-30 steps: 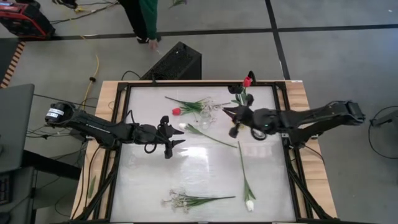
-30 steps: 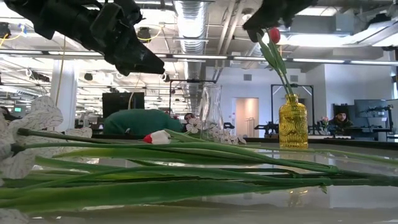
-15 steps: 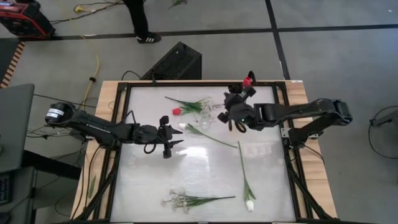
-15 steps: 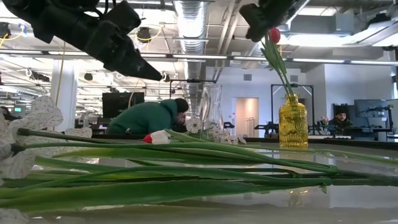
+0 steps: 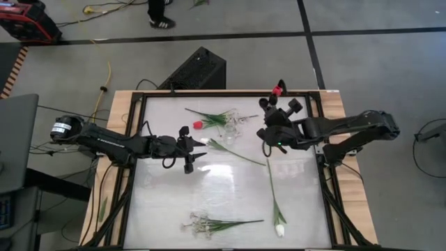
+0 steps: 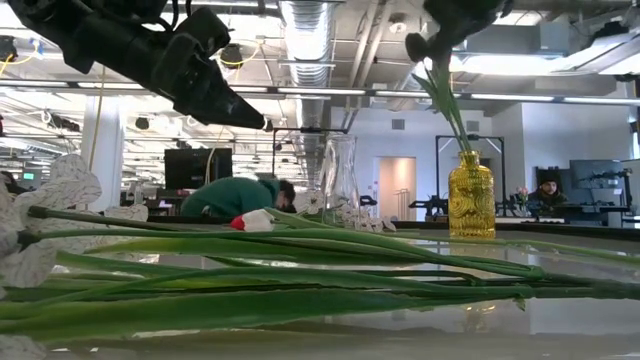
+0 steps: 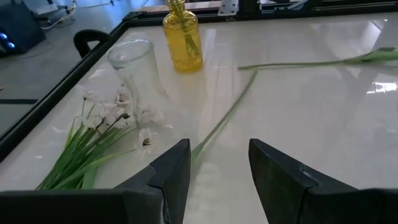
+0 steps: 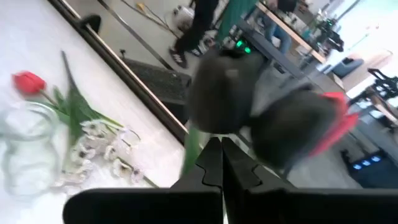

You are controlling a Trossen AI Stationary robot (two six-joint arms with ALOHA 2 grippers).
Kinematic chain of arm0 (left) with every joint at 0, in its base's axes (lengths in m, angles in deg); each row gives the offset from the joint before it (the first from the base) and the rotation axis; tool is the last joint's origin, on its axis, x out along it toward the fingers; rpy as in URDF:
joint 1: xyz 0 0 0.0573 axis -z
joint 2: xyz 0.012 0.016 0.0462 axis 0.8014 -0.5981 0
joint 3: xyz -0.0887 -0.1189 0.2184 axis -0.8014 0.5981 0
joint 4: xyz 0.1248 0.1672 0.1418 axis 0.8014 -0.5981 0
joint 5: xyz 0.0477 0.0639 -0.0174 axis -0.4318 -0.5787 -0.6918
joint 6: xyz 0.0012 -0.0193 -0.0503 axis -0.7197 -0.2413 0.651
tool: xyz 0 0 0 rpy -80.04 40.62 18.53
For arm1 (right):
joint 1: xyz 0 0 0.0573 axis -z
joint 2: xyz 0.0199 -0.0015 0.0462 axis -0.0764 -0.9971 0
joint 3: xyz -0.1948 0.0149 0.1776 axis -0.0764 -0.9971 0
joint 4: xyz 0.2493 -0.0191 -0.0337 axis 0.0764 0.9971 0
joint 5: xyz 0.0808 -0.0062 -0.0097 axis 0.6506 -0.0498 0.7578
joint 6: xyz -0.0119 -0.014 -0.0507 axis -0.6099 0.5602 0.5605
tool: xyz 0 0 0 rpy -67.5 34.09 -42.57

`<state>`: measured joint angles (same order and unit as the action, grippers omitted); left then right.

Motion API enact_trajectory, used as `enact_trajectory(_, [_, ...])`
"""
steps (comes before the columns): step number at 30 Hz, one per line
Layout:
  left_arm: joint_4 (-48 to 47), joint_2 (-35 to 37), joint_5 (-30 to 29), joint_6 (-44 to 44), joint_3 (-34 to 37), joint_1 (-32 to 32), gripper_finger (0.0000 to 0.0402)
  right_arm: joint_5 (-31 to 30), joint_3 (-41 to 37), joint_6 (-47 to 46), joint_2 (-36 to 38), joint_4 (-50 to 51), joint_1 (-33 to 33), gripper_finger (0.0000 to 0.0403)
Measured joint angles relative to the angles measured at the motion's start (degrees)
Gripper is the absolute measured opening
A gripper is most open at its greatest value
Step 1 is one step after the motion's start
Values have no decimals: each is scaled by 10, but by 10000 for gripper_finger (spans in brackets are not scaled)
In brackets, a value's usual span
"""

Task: Sort flowers into vase by color
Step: Put the pink flower into the yellow vase

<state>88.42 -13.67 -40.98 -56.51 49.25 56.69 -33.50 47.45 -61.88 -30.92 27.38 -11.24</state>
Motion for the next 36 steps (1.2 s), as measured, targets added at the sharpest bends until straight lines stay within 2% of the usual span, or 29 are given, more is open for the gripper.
enact_trajectory(3, [3, 0, 1, -2, 0, -7, 154, 15, 0, 3, 30, 0, -12, 25])
enact_trajectory(8, [3, 0, 3, 4, 0, -33, 154, 94, 0, 44, 89, 1, -18, 30])
enact_trajectory(11, [0, 0, 37, -2, -3, -67, 154, 164, 0, 51, 126, -6, -23, 25])
enact_trajectory(15, [0, 0, 54, -17, -7, -137, 154, 296, 0, 46, 152, -8, -33, 27])
enact_trajectory(17, [-5, 0, 79, -15, -7, -178, 154, 330, -5, 36, 153, -9, -48, 31])
enact_trajectory(20, [-1, -13, 145, -7, -7, -236, 154, 337, -26, 32, 150, -8, -75, 32])
enact_trajectory(23, [-21, -46, 168, -13, -22, -285, 154, 338, -53, 24, 151, -9, -103, 30])
enact_trajectory(25, [-76, -75, 181, -37, -67, -316, 154, 333, -75, 8, 154, -19, -120, 27])
enact_trajectory(31, [-331, -198, 212, -173, -256, -375, 154, 329, -143, -48, 159, -80, -168, 35])
enact_trajectory(33, [-367, -229, 246, -178, -293, -388, 154, 328, -168, -62, 159, -101, -185, 38])
enact_trajectory(36, [-380, -265, 308, -175, -312, -395, 154, 326, -199, -78, 159, -130, -205, 38])
